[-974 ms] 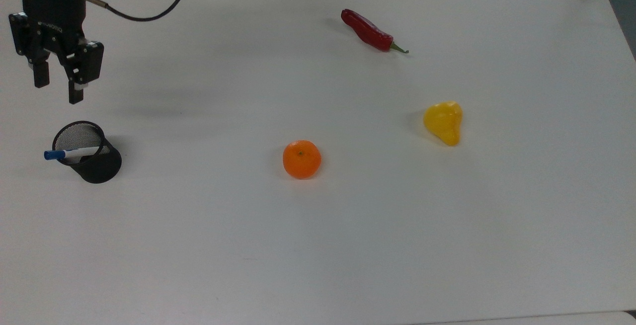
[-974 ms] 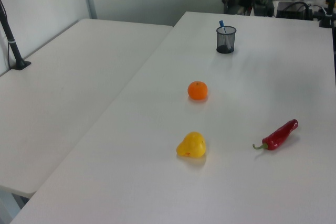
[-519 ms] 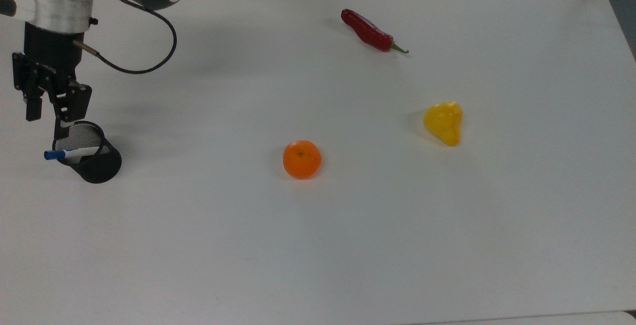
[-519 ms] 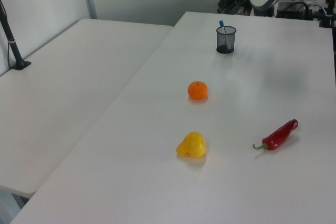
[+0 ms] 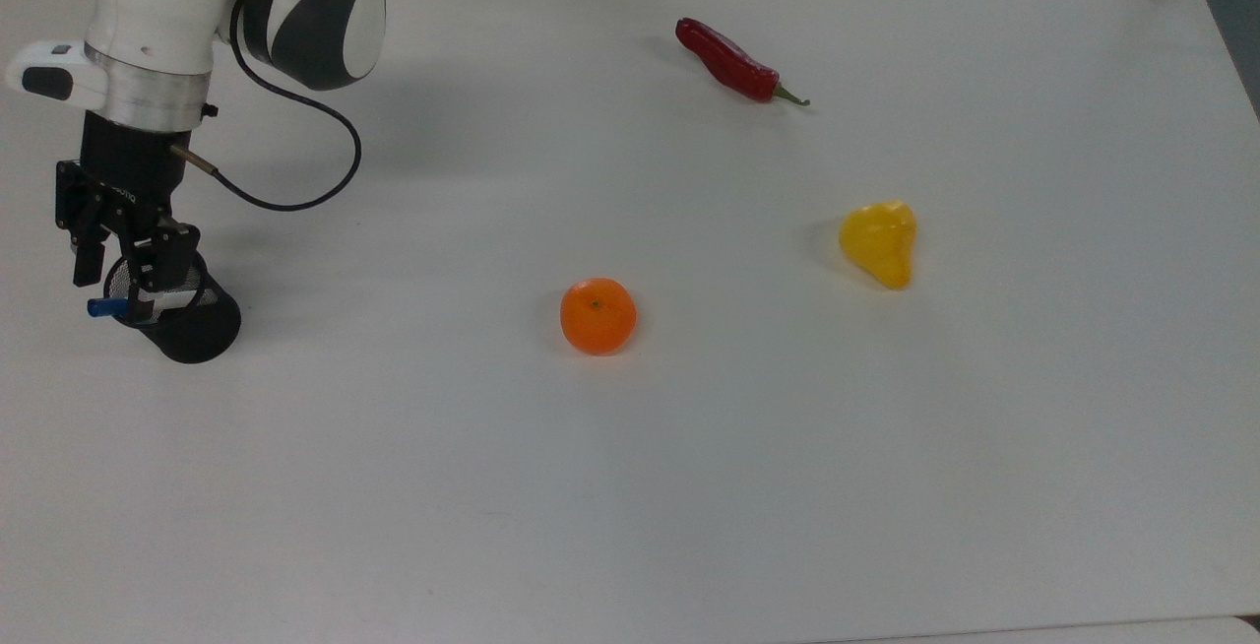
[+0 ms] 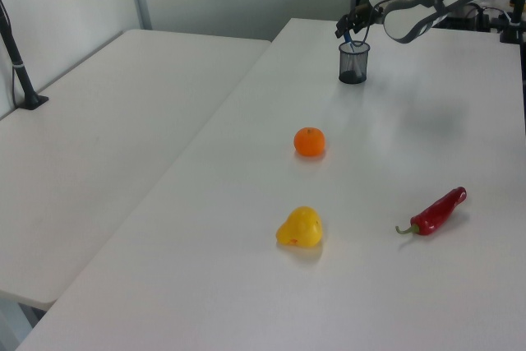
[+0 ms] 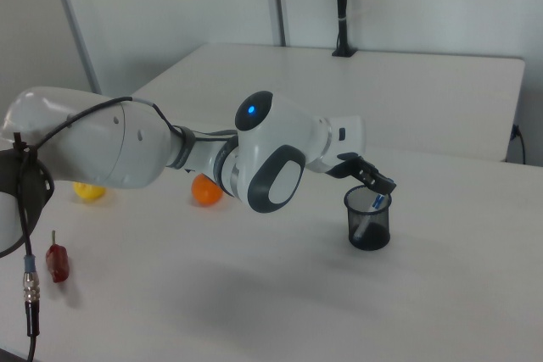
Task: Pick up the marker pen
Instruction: 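Lower the gripper and close it on the blue-capped marker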
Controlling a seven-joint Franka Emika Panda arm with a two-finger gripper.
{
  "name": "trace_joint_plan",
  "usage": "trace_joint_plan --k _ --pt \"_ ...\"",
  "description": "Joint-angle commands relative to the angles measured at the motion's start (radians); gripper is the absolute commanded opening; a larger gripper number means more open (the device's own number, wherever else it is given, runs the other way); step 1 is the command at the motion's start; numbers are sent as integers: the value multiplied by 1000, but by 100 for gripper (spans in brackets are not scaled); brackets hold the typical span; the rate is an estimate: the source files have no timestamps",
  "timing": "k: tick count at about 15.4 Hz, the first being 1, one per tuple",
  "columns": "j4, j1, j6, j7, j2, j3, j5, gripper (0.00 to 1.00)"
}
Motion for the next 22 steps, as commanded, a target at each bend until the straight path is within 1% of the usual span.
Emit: trace_joint_plan --k 1,6,8,9,11,12,14,15,19,22 --pt "4 0 54 16 24 -2 3 69" --pt "6 -4 90 4 45 -2 -8 68" --pt "7 -4 96 4 53 -2 -19 59" --pt "19 -6 96 3 54 -2 -28 51" --pt "20 -7 96 4 54 -2 -30 37" --pt "20 -6 96 4 53 -2 -30 28" --pt "20 -7 96 3 51 -2 -30 7" --pt "20 -7 96 4 50 -2 -28 0" --pt "20 -16 96 4 34 -2 -28 0" --pt "4 -21 90 7 -14 -2 -26 0"
